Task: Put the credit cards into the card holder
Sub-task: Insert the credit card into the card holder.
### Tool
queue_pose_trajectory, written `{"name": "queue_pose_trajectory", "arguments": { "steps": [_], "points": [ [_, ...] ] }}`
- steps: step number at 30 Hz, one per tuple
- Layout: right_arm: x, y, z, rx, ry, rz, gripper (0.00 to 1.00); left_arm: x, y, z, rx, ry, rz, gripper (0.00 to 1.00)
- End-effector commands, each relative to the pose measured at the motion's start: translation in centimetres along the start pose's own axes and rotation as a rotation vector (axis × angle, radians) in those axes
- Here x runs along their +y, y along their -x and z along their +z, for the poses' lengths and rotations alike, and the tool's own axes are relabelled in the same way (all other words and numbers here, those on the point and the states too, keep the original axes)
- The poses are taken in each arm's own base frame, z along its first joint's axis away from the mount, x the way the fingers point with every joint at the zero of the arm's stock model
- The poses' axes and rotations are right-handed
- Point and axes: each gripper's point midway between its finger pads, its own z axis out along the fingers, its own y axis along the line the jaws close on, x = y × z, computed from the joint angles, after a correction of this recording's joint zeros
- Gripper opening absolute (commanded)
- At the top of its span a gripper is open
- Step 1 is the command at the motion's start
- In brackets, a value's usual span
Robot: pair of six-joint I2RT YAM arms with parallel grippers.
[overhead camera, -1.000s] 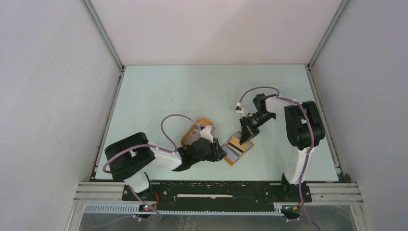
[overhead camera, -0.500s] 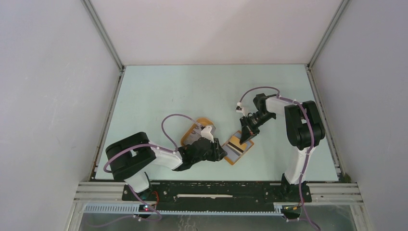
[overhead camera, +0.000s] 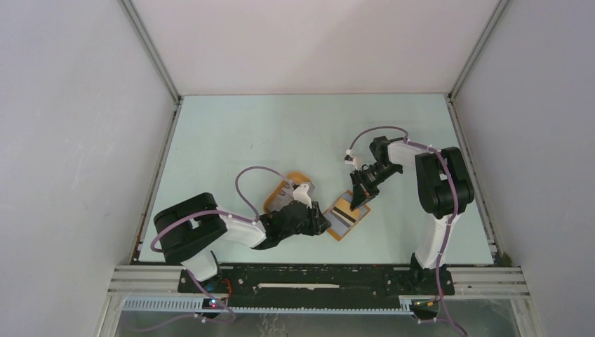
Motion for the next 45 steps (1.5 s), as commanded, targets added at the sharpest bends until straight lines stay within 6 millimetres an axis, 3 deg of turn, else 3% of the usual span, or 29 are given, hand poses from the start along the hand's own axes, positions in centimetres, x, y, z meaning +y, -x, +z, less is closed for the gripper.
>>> {"name": "queue_pose_trajectory", "arguments": {
  "steps": [1, 45],
  "points": [
    [-0.7, 0.2, -0.7, -0.001, -0.064, -0.032, 0.00, 0.5, 0.7, 0.0, -0.017, 0.042, 0.039, 0.38],
    [0.3, 0.5, 0.4, 0.009, -0.034, -0.061, 0.00, 0.2, 1.7, -1.0, -0.055, 0.031, 0.071, 0.39]
  ]
}}
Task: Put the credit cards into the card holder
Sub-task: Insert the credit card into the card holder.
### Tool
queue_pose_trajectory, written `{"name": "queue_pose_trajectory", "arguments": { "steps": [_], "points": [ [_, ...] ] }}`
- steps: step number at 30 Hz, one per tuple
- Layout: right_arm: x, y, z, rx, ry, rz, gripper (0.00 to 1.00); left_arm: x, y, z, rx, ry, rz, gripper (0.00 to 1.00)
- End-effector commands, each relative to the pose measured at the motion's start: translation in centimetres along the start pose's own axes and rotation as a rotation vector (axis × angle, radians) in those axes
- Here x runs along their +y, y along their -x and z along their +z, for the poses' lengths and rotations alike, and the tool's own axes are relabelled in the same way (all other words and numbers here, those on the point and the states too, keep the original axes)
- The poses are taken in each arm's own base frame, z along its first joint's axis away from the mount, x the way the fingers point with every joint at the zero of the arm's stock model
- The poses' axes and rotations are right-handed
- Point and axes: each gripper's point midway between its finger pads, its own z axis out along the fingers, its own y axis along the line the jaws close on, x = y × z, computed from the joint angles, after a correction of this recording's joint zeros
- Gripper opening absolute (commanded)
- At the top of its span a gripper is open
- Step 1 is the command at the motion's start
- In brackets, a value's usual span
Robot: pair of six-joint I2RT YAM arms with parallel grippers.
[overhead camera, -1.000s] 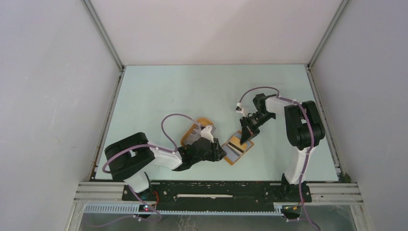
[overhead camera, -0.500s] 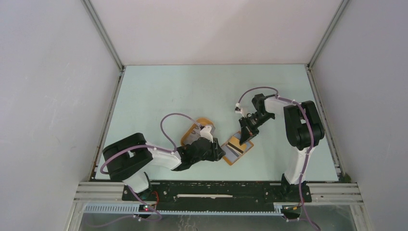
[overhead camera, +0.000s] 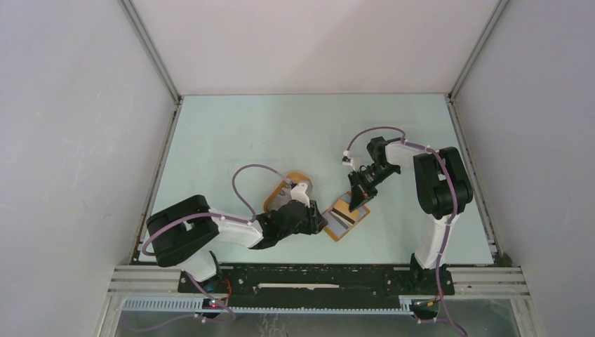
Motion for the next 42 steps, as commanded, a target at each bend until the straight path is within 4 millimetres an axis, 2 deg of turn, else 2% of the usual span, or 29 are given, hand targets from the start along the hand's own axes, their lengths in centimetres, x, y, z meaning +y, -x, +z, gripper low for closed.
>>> {"name": "queue_pose_trajectory", "arguments": {
  "steps": [1, 11, 16, 24, 28, 37, 42],
  "points": [
    [0.0, 0.7, -0.2, -0.011, -0.032, -0.048, 0.00, -0.3, 0.9, -0.3, -0.033, -0.010, 0.025, 0.39],
    [-0.3, 0.7, -0.1, -0.010, -0.040, -0.041, 0.00, 0.1, 1.3, -1.2, -0.057, -0.003, 0.022, 0.39],
    [-0.3, 0.8, -0.2, -0.014, -0.043, -0.039, 0.00, -0.3, 1.5, -1.3, -0.059, -0.015, 0.024, 0.38],
    [-0.3, 1.2, -0.6, -0.035, -0.059, -0.036, 0.00, -2.1, 2.5, -0.3, -0.061, -0.053, 0.050, 0.35],
    [-0.4, 1.2, -0.7, -0.041, -0.061, -0.030, 0.00, -2.2, 2.3, 0.4, -0.053, -0.049, 0.058, 0.31],
    [-0.3, 1.3, -0.9, -0.047, -0.061, -0.033, 0.00, -1.2, 1.5, 1.8, -0.023, 0.001, 0.077, 0.26],
    [-0.4, 1.4, -1.3, -0.060, -0.067, -0.030, 0.00, -0.2, 0.2, 2.1, 0.005, 0.022, 0.056, 0.16]
  ]
}}
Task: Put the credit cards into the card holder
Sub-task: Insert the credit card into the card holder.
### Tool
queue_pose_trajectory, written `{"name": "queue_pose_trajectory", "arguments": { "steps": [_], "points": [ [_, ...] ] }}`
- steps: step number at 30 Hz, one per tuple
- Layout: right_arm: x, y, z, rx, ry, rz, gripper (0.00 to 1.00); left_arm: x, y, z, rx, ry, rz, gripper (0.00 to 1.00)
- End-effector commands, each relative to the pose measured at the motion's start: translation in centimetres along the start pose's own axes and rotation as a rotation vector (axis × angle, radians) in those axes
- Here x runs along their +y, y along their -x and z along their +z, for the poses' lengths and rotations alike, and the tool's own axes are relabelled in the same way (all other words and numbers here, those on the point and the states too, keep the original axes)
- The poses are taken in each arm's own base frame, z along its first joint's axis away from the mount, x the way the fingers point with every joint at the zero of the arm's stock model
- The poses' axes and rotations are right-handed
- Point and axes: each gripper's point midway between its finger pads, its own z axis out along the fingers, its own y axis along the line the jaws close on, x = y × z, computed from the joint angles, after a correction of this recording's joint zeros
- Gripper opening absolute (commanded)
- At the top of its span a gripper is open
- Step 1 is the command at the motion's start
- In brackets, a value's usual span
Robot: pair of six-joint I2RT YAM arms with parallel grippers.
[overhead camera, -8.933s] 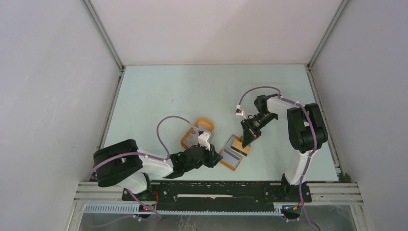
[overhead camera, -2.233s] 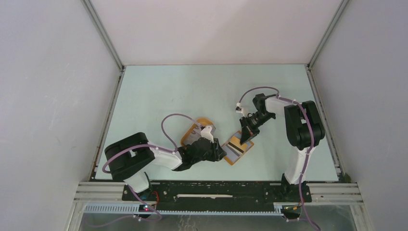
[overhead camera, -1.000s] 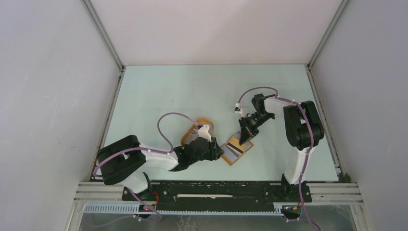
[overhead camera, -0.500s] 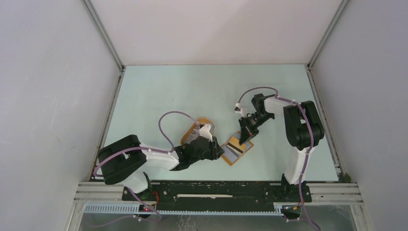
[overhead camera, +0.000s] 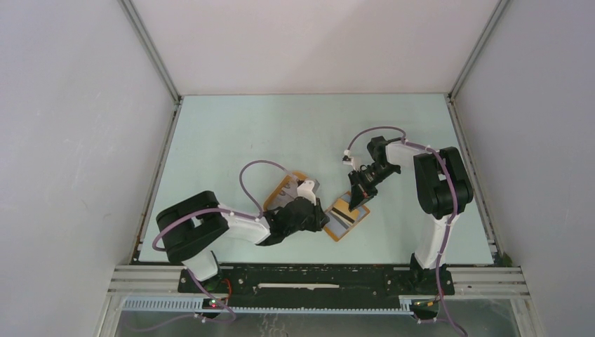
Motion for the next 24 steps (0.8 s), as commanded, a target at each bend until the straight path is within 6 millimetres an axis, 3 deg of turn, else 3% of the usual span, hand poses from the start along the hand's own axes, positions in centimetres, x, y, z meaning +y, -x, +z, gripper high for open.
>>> {"name": "queue_pose_trajectory", "arguments": {
  "steps": [1, 9, 24],
  "points": [
    [-0.3, 1.2, -1.2, -0.052, -0.060, -0.055, 0.00, 0.4, -0.2, 0.5, -0.001, 0.014, -0.003, 0.15],
    [-0.6, 1.3, -1.7, -0.064, -0.074, -0.050, 0.00, 0.9, -1.0, 0.5, 0.013, 0.015, -0.013, 0.09],
    [-1.2, 0.3, -0.5, -0.006, -0.068, -0.007, 0.00, 0.8, -0.8, 0.1, -0.003, 0.004, -0.012, 0.09]
  ]
}}
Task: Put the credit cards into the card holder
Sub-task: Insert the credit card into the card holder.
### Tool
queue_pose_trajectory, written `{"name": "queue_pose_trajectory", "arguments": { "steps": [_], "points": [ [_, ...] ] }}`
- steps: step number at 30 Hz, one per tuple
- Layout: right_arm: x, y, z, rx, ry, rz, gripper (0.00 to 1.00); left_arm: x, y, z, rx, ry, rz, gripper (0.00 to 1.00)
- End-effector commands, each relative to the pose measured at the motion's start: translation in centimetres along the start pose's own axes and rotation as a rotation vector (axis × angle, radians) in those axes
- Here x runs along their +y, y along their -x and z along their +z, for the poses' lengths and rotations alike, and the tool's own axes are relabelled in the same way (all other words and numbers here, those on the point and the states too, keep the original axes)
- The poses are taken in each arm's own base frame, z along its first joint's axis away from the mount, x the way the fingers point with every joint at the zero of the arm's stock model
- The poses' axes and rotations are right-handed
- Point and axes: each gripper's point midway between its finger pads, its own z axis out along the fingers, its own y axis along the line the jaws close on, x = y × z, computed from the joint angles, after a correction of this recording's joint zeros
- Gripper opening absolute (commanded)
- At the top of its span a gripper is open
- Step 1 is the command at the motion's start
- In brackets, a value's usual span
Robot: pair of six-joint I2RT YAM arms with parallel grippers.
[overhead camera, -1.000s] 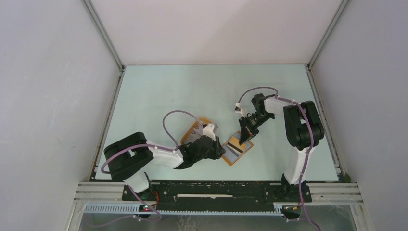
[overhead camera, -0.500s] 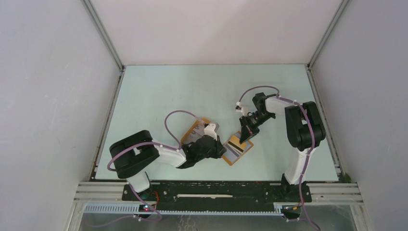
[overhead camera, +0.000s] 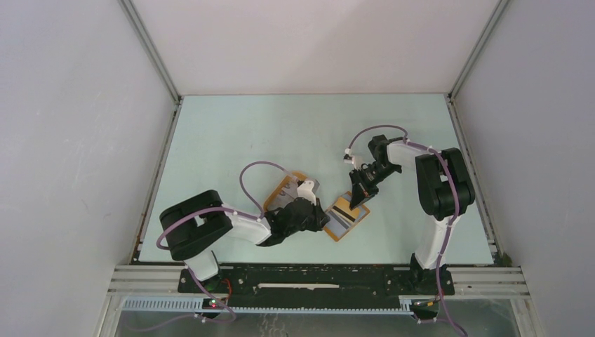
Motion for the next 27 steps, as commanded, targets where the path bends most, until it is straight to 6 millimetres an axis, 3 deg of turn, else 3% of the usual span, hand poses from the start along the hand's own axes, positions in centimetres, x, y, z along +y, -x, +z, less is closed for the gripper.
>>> {"name": "queue_pose_trajectory", "arguments": {
  "steps": [1, 27],
  "points": [
    [-0.8, 0.0, 0.2, 0.019, -0.046, -0.006, 0.00, 1.1, -0.8, -0.4, 0.016, 0.025, 0.005, 0.09],
    [0.5, 0.2, 1.8, 0.023, 0.053, 0.036, 0.00, 1.0, -0.8, -0.4, 0.015, 0.014, 0.005, 0.09]
  ]
}}
